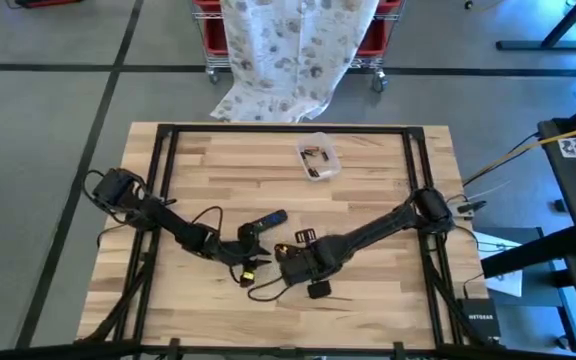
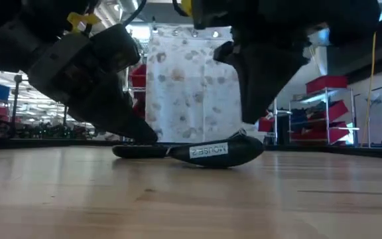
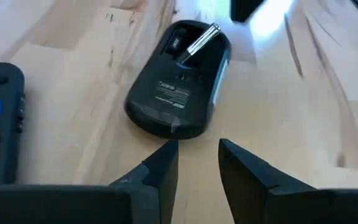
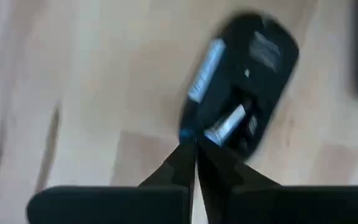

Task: Insert battery
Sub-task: Insert the white battery into the wireless mouse

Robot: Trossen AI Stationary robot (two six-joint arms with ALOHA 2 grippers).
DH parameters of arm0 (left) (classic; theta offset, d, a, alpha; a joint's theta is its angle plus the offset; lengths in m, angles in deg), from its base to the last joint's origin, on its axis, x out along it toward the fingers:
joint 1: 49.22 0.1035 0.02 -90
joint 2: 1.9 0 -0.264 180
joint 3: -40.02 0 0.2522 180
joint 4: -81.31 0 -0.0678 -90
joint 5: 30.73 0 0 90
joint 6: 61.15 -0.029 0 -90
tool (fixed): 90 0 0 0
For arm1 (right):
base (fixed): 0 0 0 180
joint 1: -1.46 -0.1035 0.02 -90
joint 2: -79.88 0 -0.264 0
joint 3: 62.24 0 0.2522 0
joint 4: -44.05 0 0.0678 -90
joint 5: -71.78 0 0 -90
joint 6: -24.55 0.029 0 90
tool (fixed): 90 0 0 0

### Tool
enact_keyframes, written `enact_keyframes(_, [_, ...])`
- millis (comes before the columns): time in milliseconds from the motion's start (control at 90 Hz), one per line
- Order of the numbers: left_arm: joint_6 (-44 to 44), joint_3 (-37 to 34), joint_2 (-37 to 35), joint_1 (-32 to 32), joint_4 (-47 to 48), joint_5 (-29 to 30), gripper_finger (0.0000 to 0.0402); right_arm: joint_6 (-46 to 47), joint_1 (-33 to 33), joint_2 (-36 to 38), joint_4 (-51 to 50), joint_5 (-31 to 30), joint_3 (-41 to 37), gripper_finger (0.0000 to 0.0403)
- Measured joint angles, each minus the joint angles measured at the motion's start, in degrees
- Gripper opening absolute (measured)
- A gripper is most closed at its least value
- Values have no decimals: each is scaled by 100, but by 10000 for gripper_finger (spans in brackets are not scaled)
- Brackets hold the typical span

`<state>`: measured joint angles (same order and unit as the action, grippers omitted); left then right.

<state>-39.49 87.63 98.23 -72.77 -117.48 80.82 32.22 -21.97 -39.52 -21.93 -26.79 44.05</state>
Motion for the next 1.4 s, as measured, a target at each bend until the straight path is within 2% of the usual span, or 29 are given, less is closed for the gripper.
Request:
enact_keyframes(133, [-3,0,4,-2,3,8,96,404,-30,-4,262,-86,-176,35])
enact_keyframes(400, [-7,0,4,2,-2,15,96,925,-23,0,155,-673,-179,182])
enact_keyframes(533, [-14,0,7,2,-2,53,96,1016,-26,0,128,-1056,-176,205])
enact_keyframes(733, [-84,0,10,37,0,74,96,816,66,0,-44,-1171,-176,187])
enact_keyframes(1056, [-108,0,11,35,0,74,96,557,523,-43,-21,-545,-176,130])
enact_keyframes(1189, [-108,0,11,35,6,74,96,553,642,-44,23,-242,-176,95])
enact_keyframes(1400, [-108,0,11,35,13,74,96,497,663,-44,104,-241,-187,14])
